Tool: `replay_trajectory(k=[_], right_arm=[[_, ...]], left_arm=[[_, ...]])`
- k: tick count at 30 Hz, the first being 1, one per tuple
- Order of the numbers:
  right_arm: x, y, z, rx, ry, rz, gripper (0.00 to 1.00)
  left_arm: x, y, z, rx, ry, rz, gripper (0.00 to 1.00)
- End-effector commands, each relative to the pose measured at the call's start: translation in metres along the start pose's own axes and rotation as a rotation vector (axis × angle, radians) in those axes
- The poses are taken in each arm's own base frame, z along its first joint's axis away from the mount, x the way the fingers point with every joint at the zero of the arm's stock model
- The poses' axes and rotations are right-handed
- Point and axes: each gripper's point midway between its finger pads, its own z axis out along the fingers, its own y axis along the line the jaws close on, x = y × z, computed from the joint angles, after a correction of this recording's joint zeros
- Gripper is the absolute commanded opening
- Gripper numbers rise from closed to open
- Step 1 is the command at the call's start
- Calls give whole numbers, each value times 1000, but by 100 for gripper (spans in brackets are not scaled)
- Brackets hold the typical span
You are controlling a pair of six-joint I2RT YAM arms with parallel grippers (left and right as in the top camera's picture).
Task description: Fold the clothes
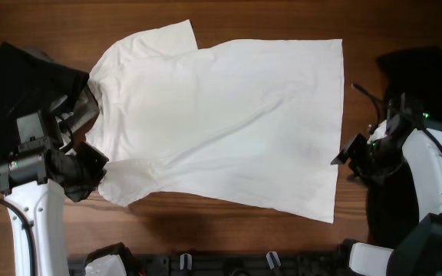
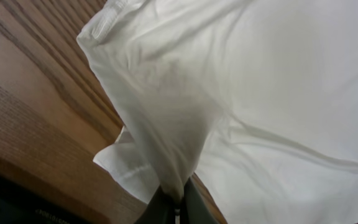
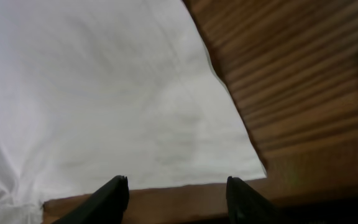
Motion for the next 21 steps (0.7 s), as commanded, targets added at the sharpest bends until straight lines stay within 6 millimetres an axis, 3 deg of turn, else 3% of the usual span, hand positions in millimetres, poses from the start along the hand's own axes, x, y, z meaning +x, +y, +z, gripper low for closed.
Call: replay_trajectory(k=[1, 7, 12, 21], right_arm=[[27, -12, 14, 18, 82, 26, 57], [61, -33, 31, 32, 91, 176, 58], [60, -49, 48, 55, 4, 318, 60], [49, -52, 75, 33, -18, 329, 43]], left_arm=[[-1, -2, -8, 15, -29, 22, 4], [5, -1, -20, 38, -62, 29, 4], [6, -2, -27, 62, -94, 37, 5], [10, -3, -30, 78, -93, 48, 6]])
